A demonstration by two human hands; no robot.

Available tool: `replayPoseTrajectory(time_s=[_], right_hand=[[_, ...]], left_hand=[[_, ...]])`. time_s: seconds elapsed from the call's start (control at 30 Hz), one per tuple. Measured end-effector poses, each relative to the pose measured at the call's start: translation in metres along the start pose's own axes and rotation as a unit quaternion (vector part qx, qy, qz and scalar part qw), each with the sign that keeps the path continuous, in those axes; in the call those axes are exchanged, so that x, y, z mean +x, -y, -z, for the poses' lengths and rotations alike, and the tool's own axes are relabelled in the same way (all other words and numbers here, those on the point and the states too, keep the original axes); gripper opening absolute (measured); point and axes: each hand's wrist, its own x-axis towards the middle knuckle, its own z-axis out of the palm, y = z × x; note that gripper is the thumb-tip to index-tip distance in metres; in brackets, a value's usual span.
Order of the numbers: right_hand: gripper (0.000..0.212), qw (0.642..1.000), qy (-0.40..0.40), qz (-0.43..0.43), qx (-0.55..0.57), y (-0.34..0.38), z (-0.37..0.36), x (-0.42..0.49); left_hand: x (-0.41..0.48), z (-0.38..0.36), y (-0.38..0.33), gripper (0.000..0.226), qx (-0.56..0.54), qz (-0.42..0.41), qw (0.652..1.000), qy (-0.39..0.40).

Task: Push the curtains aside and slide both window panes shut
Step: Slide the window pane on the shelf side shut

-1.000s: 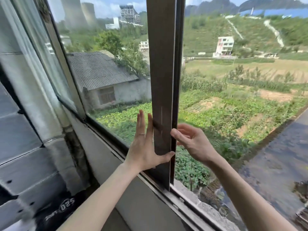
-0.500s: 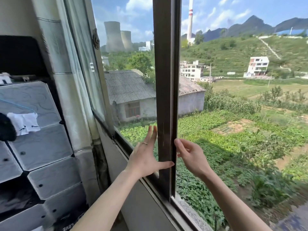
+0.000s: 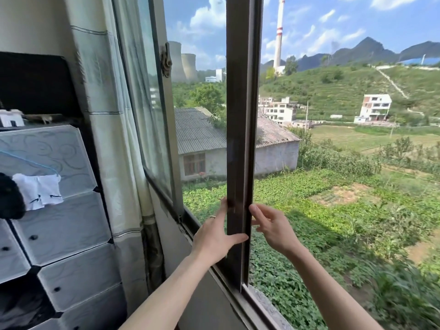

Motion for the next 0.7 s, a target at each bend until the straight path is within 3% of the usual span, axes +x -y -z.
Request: replayPoseTrajectory(time_s=[0.17,0.37,0.53,0.63,0.7], right_hand=[[0.022,1.0,-0.004,-0.008,0.005,-0.017,-0.03,0.05],[0.032,1.0,0.02,-0.013,0.011,-0.034,-0.063,0.112],[0.019,1.0,0.019,-0.009,0.012,-0.055,-0.087,0.161],[0.051,0.999,0.027,-0.003,0.024,-0.07,-0.099,0.192],[0.057,0.999,0.033,-0.007,0.016,-0.073,-0.107,0.207]], left_hand=[[0.041,0.018,0.033,0.101,0.014,0.008,1.0,-0.01],[0.09,0.03,0.076,0.102,-0.009,0.007,1.0,-0.012],[0.115,0.039,0.104,0.116,-0.008,0.006,0.994,-0.104],[0.133,0.042,0.116,0.133,-0.024,0.007,0.988,-0.154],[0.145,0.045,0.126,0.139,-0.023,0.028,0.985,-0.168]])
